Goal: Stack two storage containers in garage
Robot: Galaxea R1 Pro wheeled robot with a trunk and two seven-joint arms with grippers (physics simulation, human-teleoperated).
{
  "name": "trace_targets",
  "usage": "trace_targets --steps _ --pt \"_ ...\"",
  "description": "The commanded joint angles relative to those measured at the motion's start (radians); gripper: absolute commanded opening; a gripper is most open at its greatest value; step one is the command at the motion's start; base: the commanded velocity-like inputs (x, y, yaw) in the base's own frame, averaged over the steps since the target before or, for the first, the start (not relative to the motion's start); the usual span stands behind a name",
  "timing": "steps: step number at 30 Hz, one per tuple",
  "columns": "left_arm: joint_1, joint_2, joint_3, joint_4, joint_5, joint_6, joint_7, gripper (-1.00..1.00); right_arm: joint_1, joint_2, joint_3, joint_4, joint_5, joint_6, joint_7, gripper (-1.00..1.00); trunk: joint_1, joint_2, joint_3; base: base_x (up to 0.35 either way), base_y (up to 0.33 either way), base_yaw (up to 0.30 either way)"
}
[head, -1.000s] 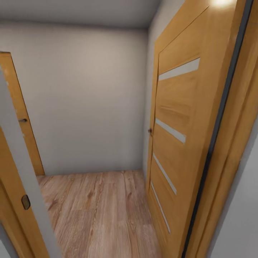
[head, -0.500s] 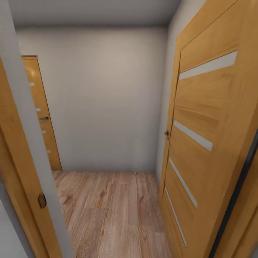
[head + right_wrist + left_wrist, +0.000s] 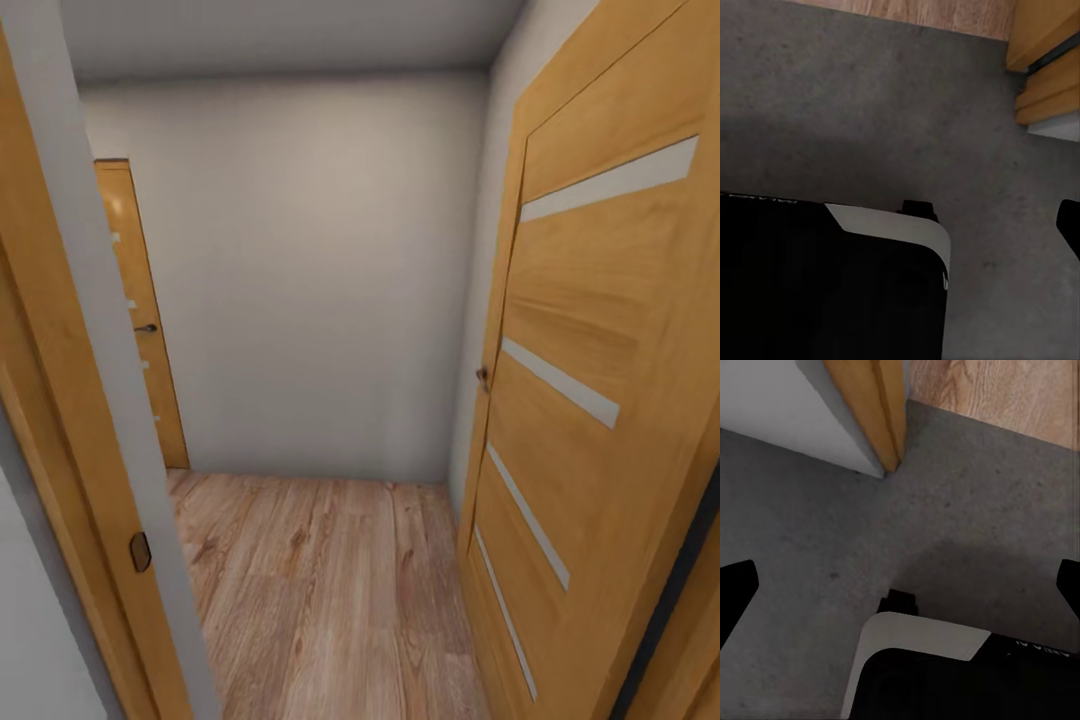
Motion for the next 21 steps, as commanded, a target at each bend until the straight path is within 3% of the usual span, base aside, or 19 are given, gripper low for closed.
trace_targets --steps 1,15,21 --pt "-0.001 0.000 0.000 0.001 0.006 -0.003 0.001 1.00 -0.001 0.000 0.007 0.003 0.001 -0.005 -0.001 1.00 0.000 -0.001 -0.001 0.058 -0.089 0.000" --pt "-0.001 0.001 0.000 0.001 0.006 -0.002 0.001 1.00 -0.001 0.002 0.006 0.003 0.001 -0.007 -0.001 1.00 0.000 -0.001 -0.001 0.131 -0.177 0.000" --pt "-0.001 0.001 0.000 0.001 0.006 -0.004 0.001 1.00 -0.001 0.001 0.007 0.003 0.001 -0.007 -0.002 1.00 0.000 -0.001 -0.001 0.033 -0.027 0.173"
